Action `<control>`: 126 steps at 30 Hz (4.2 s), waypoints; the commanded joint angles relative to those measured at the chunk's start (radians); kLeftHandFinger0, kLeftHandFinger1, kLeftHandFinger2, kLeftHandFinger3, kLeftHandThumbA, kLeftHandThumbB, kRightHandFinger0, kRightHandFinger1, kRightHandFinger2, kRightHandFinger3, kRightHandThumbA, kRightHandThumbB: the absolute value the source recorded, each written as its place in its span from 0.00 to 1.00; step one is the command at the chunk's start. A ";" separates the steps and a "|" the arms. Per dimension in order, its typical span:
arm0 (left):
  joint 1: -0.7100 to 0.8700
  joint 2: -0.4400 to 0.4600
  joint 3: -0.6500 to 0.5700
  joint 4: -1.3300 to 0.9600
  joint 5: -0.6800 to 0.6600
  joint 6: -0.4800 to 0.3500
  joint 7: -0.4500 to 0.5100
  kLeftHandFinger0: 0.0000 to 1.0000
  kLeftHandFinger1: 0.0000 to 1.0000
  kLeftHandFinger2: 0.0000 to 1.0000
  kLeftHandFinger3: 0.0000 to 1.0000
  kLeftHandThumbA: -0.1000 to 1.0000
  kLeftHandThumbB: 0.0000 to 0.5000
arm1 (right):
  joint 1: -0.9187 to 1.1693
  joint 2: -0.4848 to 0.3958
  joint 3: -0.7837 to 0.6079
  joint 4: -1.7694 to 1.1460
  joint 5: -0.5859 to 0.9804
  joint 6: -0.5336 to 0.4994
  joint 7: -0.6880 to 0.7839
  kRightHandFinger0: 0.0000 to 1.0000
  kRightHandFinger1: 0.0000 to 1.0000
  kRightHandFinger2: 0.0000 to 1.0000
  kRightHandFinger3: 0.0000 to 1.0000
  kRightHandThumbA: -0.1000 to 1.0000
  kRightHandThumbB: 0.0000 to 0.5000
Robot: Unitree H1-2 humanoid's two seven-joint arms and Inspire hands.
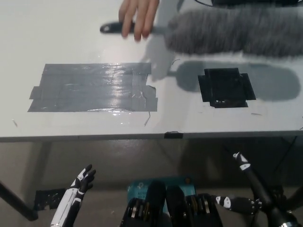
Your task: A person hands a grey duster to the robot and the robot grabs it with its right hand and places it on the black marked spot infron tof it on the desk
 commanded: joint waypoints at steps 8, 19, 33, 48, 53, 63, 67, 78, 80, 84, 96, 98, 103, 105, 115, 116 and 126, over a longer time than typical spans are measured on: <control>-0.021 0.017 -0.004 -0.029 0.018 -0.018 -0.014 1.00 1.00 1.00 1.00 1.00 0.47 | -0.141 0.008 -0.104 -0.426 -0.417 0.079 -0.022 1.00 1.00 1.00 1.00 0.93 0.90; -0.025 0.017 -0.011 -0.024 0.033 -0.021 -0.014 1.00 1.00 1.00 1.00 1.00 0.45 | -0.447 -0.003 -0.076 -0.210 -0.516 0.280 0.126 1.00 1.00 1.00 1.00 0.97 0.90; -0.039 0.019 -0.012 -0.018 0.031 -0.028 -0.017 1.00 1.00 1.00 1.00 1.00 0.45 | -0.725 0.008 0.084 0.356 -0.571 0.272 0.061 1.00 1.00 1.00 1.00 1.00 1.00; -0.047 0.023 -0.018 -0.025 0.025 -0.020 -0.025 1.00 1.00 1.00 1.00 1.00 0.44 | -0.797 0.053 0.175 0.371 -0.658 0.304 -0.001 1.00 1.00 1.00 1.00 1.00 0.99; -0.048 0.019 -0.016 -0.031 0.028 -0.018 -0.024 1.00 1.00 1.00 1.00 1.00 0.41 | -0.857 0.074 0.152 0.551 -0.651 0.190 -0.311 0.85 0.75 0.75 0.88 0.34 0.54; -0.062 0.021 -0.020 -0.025 0.028 -0.017 -0.029 1.00 1.00 1.00 1.00 1.00 0.40 | -0.875 0.058 0.145 0.678 -0.622 0.100 -0.503 0.00 0.39 0.87 0.93 0.00 0.42; -0.062 0.020 -0.018 -0.014 0.017 -0.030 -0.030 1.00 1.00 1.00 1.00 1.00 0.38 | -0.882 0.049 0.143 0.685 -0.613 0.078 -0.524 0.00 0.43 0.88 0.91 0.00 0.37; -0.059 0.021 -0.024 -0.007 0.015 -0.026 -0.037 1.00 1.00 1.00 1.00 1.00 0.40 | -0.906 -0.021 0.116 0.608 -0.608 0.084 -0.505 0.00 0.47 0.91 0.80 0.00 0.41; -0.068 0.020 -0.028 -0.005 0.018 -0.027 -0.037 1.00 1.00 1.00 1.00 1.00 0.39 | -0.920 -0.043 0.110 0.611 -0.597 0.068 -0.499 0.00 0.49 0.92 0.80 0.00 0.40; -0.071 0.022 -0.032 -0.004 0.022 -0.032 -0.037 1.00 1.00 1.00 1.00 1.00 0.36 | -0.922 -0.060 0.113 0.618 -0.603 0.068 -0.501 0.00 0.50 0.92 0.81 0.00 0.45; -0.046 0.023 -0.025 -0.030 0.014 -0.028 -0.042 1.00 1.00 1.00 1.00 1.00 0.36 | -0.935 -0.062 0.170 0.800 -0.594 -0.004 -0.493 0.00 0.52 0.90 0.86 0.00 0.47; -0.038 0.021 -0.026 -0.037 0.016 -0.026 -0.042 1.00 1.00 1.00 1.00 1.00 0.35 | -0.932 -0.058 0.174 0.836 -0.561 -0.014 -0.444 0.00 0.49 0.87 0.82 0.00 0.41; 0.004 0.016 -0.035 -0.069 0.024 -0.020 -0.043 1.00 1.00 1.00 1.00 1.00 0.31 | -0.893 -0.056 0.187 0.797 -0.478 0.126 -0.091 0.56 1.00 1.00 1.00 0.43 0.67; 0.007 0.013 -0.037 -0.072 0.024 -0.020 -0.043 1.00 1.00 1.00 1.00 1.00 0.28 | -0.892 -0.071 0.199 0.770 -0.447 0.189 0.082 1.00 1.00 1.00 1.00 0.66 0.90; 0.104 0.005 -0.055 -0.106 0.043 -0.036 -0.035 0.99 1.00 1.00 1.00 0.99 0.31 | -0.793 -0.147 0.246 0.509 -0.401 0.388 0.467 1.00 1.00 1.00 1.00 0.79 1.00; 0.103 0.004 -0.056 -0.106 0.047 -0.033 -0.035 0.99 1.00 1.00 1.00 1.00 0.30 | -0.793 -0.159 0.242 0.480 -0.382 0.406 0.505 1.00 1.00 1.00 1.00 0.79 1.00; 0.120 0.009 -0.056 -0.113 0.045 -0.034 -0.039 1.00 1.00 1.00 1.00 0.98 0.32 | -0.784 -0.320 0.111 0.181 0.165 0.493 0.851 1.00 1.00 1.00 1.00 0.70 1.00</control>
